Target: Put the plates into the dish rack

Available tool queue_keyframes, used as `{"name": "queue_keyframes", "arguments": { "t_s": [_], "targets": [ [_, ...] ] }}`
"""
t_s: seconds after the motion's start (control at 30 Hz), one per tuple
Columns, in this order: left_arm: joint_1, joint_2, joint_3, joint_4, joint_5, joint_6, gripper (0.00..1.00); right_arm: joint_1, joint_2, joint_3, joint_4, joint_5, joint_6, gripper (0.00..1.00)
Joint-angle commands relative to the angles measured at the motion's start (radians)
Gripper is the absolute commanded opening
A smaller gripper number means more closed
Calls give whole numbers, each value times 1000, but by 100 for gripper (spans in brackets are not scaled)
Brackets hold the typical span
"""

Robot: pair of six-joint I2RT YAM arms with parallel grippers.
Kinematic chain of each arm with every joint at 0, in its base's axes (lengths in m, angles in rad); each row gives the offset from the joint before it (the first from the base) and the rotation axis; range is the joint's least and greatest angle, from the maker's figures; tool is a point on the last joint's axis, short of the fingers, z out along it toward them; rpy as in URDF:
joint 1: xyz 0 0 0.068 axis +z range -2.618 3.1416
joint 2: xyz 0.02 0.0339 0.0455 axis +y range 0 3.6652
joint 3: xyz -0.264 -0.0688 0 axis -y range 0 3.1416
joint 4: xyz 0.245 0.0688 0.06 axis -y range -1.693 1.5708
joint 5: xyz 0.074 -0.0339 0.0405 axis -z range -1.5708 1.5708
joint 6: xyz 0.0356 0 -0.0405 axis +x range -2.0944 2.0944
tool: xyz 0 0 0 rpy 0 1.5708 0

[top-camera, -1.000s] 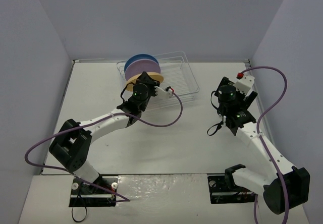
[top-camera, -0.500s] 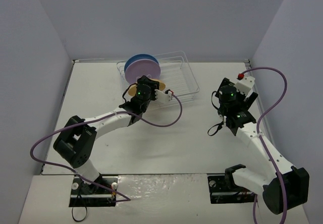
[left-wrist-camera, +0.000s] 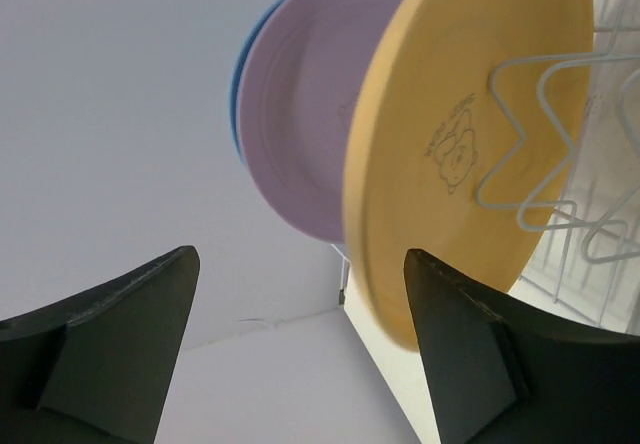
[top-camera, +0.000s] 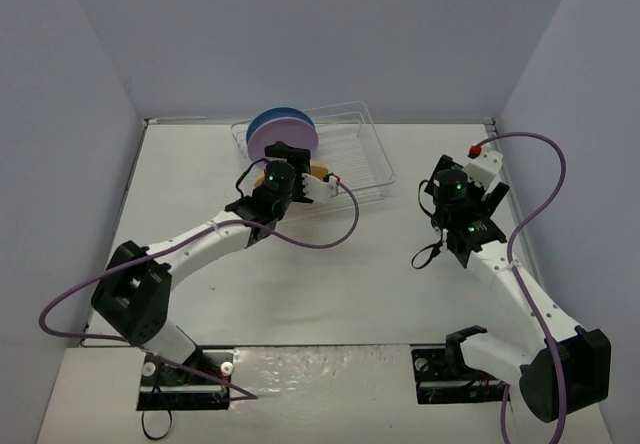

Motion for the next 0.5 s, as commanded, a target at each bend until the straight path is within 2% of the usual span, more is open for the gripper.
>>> {"name": "queue_keyframes", "arguments": {
  "t_s": [0.0, 0.1, 0.17, 0.23, 0.27, 0.37, 0.47],
  "targets": [
    [-24, -139, 144, -232, 49, -87, 83, -7, -7, 22, 53, -7, 6, 100],
    [-35, -175, 282, -440, 106, -171, 89, -7, -9, 24, 50, -30, -2, 100],
    [-35, -201, 368, -584, 204, -248, 94, -7, -10, 30, 44, -47, -6, 100],
    [-37, -225, 435, -658, 274, -307, 96, -7, -15, 31, 44, -53, -4, 100],
    [-38, -243, 479, -698, 333, -382, 97, -7, -21, 26, 49, -59, 1, 100],
    [-34, -277, 517, -655, 341, -503, 97, -9, -33, 18, 53, -72, 19, 100],
    [-24, -288, 552, -520, 225, -722, 97, -8, -42, 15, 46, -96, 32, 100]
  ]
}}
